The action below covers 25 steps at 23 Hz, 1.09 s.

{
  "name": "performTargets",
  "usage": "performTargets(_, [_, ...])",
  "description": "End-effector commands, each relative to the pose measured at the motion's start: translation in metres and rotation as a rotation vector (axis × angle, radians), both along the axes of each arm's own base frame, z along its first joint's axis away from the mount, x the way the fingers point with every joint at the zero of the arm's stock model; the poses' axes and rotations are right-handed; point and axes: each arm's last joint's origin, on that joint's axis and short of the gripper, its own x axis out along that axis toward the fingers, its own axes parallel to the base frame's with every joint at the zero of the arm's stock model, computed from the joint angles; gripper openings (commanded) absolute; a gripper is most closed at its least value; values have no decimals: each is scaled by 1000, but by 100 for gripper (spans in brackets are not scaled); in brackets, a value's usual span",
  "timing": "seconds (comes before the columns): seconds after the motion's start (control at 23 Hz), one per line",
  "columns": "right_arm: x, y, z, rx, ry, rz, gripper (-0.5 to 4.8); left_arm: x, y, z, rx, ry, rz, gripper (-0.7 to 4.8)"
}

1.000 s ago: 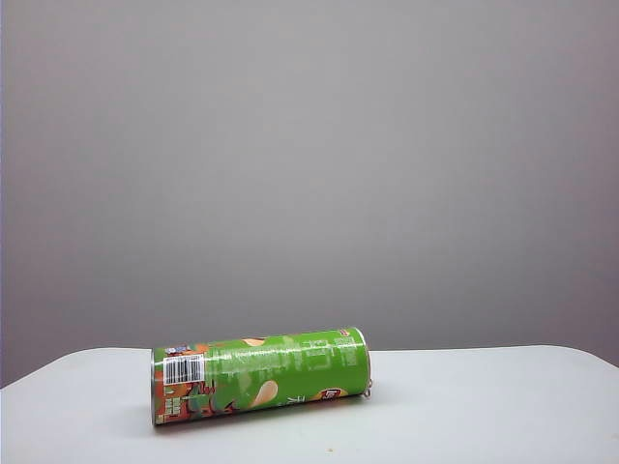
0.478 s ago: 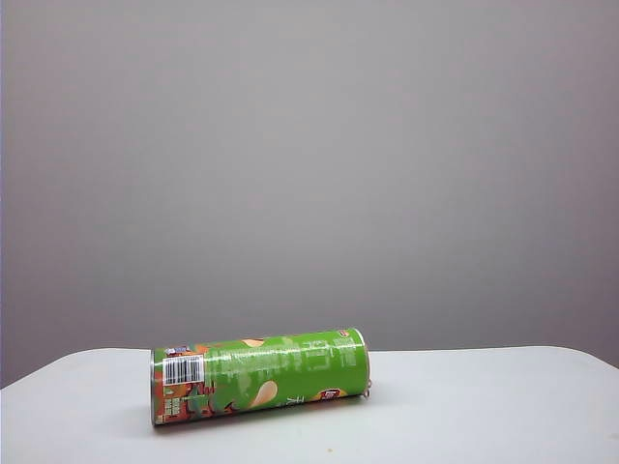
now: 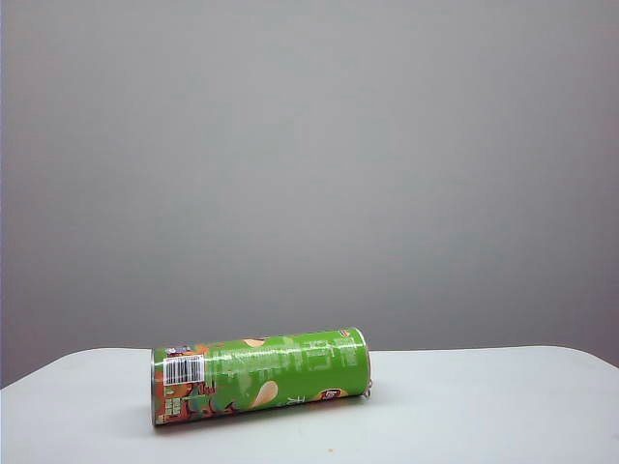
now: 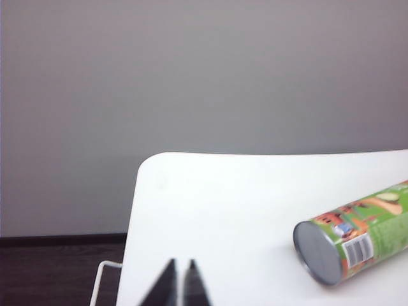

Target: Pick up the green tub of chips from the desk, push the transparent container that's holding the chips and has slipped out back in, and finally put the chips back on the desk.

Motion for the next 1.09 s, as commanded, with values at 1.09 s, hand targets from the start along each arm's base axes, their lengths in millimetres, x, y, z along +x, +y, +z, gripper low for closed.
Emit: performTargets(1.09, [0, 0, -9, -5, 80, -2, -5, -1, 1, -4, -37, 53, 31, 71])
